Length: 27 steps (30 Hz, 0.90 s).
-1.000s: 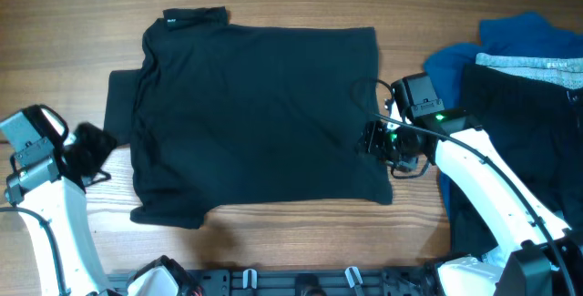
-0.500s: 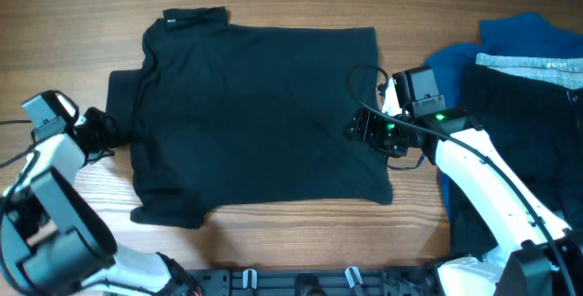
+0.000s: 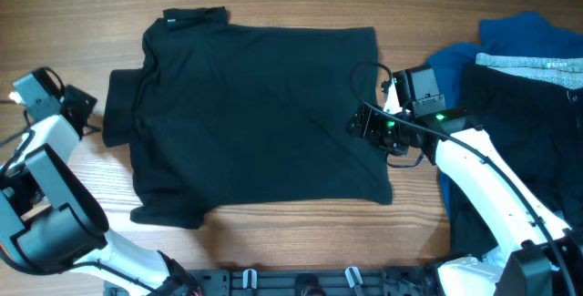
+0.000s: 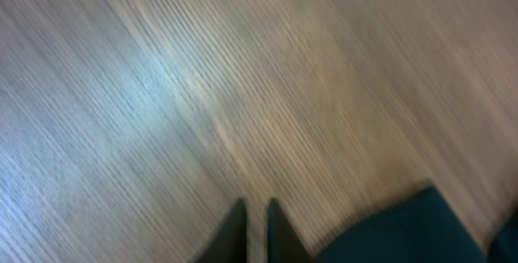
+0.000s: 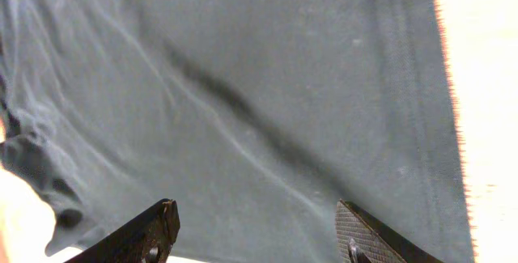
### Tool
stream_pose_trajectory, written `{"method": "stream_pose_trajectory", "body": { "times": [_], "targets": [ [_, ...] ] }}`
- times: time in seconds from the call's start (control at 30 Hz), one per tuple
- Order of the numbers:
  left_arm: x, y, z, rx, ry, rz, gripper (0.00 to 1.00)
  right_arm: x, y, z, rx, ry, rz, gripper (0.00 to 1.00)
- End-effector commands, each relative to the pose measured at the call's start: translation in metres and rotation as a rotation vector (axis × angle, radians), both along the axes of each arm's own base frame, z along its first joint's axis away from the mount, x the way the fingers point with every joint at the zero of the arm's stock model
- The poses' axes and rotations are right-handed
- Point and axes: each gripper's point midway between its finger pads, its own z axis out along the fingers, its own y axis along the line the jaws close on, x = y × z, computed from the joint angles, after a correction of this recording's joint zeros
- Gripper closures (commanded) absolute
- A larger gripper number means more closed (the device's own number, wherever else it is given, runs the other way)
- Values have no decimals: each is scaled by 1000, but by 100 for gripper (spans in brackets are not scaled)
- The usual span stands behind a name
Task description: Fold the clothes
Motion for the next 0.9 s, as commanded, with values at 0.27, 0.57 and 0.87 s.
{"method": "stream_pose_trajectory", "body": {
  "times": [0.27, 0.57, 0.87],
  "targets": [
    [-45, -60, -3, -299, 229, -101, 42, 3, -8, 4, -36, -8, -29, 28],
    [-63, -65, -42, -341, 357, -96, 63, 2, -8, 4, -43, -11, -10, 28],
    [-2, -10, 14, -165, 149, -72, 96, 2, -8, 4, -43, -12, -10, 27]
  ]
}}
